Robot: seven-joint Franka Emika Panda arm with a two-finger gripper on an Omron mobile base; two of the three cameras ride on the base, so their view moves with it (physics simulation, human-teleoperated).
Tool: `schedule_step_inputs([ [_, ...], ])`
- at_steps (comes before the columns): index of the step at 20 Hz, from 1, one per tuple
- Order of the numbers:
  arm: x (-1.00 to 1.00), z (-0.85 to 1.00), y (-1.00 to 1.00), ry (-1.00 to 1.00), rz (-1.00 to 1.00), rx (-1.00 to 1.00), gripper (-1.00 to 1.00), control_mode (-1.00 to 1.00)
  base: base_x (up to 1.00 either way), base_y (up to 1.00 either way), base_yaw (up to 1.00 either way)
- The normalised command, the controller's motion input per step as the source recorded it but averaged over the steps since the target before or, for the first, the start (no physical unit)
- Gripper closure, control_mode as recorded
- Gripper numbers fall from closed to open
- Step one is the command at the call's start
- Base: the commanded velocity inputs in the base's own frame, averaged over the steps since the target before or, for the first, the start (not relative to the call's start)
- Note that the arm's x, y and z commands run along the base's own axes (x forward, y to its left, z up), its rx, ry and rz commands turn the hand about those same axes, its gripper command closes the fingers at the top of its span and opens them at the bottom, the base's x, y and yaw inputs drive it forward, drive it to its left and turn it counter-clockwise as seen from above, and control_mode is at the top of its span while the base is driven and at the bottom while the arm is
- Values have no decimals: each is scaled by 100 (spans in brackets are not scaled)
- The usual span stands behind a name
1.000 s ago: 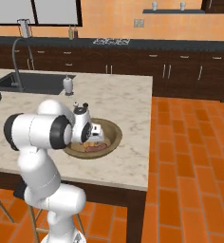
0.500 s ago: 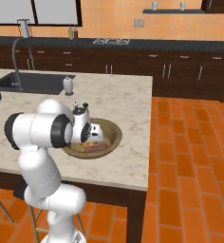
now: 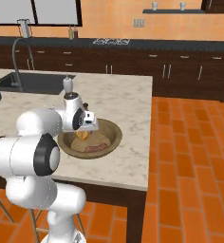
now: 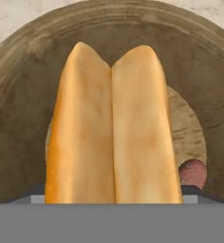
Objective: Place one bun and one sausage from the bowl on each plate.
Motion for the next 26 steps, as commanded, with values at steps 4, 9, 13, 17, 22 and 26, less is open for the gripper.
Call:
schedule_step_inputs([
  [4,-94,100,0,11,0,0,100,-100,0,0,0],
  [9,-100,91,0,7,0,3,100,-100,0,0,0],
  [13,-100,22,0,-4,0,0,100,-100,0,0,0],
  [17,-100,0,0,-9,4,-3,100,-100,0,0,0],
  [22,-52,-13,-5,-4,11,0,100,-100,0,0,0],
  [26,0,0,0,0,0,0,100,-100,0,0,0],
])
